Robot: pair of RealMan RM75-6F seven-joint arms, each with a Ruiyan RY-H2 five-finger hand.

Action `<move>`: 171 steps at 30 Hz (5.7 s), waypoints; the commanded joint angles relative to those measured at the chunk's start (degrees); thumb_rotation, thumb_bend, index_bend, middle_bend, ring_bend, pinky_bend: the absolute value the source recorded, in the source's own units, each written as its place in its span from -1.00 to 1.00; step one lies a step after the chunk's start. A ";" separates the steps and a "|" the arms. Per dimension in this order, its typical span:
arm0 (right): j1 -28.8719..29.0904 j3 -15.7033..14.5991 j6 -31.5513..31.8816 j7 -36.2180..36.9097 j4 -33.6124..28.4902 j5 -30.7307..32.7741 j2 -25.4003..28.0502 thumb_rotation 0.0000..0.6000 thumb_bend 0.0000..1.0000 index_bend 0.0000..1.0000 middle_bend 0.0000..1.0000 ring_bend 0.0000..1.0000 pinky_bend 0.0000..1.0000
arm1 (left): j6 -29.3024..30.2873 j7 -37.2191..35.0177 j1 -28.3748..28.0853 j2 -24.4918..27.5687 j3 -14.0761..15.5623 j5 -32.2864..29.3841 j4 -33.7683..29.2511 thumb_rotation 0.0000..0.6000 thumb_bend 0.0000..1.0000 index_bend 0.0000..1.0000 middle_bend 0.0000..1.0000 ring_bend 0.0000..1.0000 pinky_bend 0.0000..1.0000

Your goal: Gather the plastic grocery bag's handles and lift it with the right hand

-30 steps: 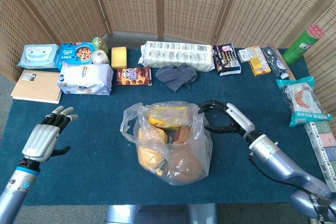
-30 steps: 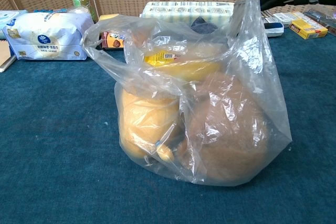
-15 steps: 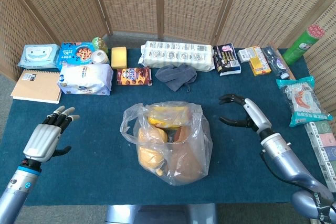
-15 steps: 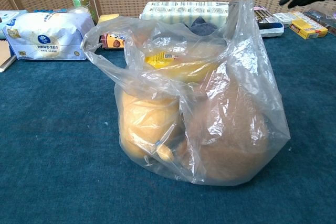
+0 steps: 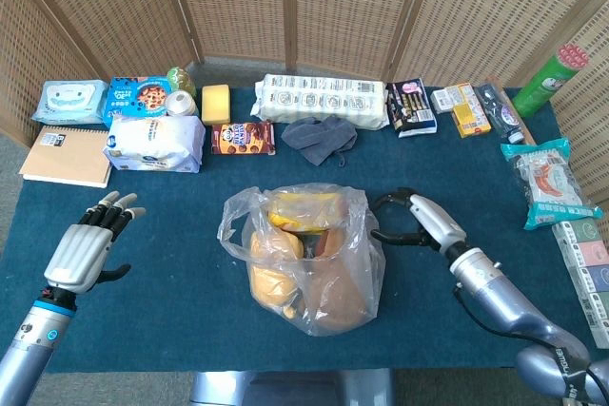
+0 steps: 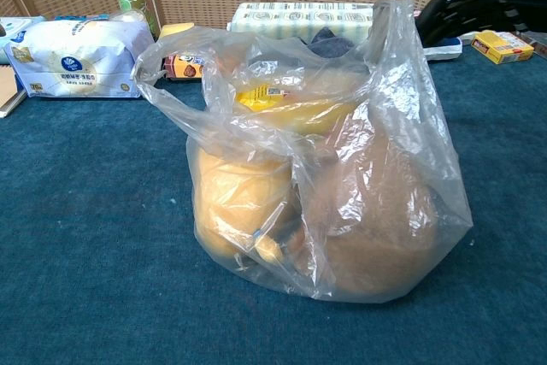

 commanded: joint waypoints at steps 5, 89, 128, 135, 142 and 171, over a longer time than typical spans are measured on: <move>1.89 1.26 -1.06 -0.81 -1.33 3.77 -1.84 -0.32 -0.93 -0.33 -0.45 -0.66 -0.96 | -0.03 -0.88 0.04 -0.07 0.12 -0.09 0.74 1.00 -0.87 -0.62 -0.79 -0.93 -0.65; -16.58 52.44 -70.81 18.82 4.24 50.79 -6.01 -0.28 -0.71 0.13 0.26 0.35 0.34 | -0.07 -2.95 -0.38 -1.56 -0.03 -0.84 3.74 1.00 -0.88 -0.62 -0.79 -0.93 -0.64; -27.42 58.37 -63.72 7.60 -1.60 51.71 -8.97 -0.27 -0.66 -0.01 0.06 0.07 -0.05 | 2.20 -10.64 -15.33 -7.29 -7.06 21.22 11.34 1.00 -0.85 -0.62 -0.76 -0.84 -0.52; -27.88 58.41 -64.09 6.72 -1.38 51.87 -9.80 -0.29 -0.67 -0.03 0.03 0.03 -0.10 | -0.55 -9.70 -19.92 -11.24 -8.33 21.38 12.43 1.00 -0.84 -0.62 -0.66 -0.73 -0.45; -27.64 57.88 -64.44 6.43 -1.10 52.15 -10.60 -0.29 -0.67 -0.03 0.02 0.01 -0.13 | -1.51 -11.44 -23.70 -16.32 -9.60 20.28 15.04 1.00 -0.76 -0.36 -0.47 -0.55 -0.35; -28.54 58.28 -66.39 3.42 -0.28 51.56 -11.25 -0.30 -0.70 -0.25 -0.20 -0.25 -0.45 | 9.75 -16.35 -28.40 -25.96 -17.18 16.00 19.21 1.00 -0.55 0.14 0.02 -0.14 -0.04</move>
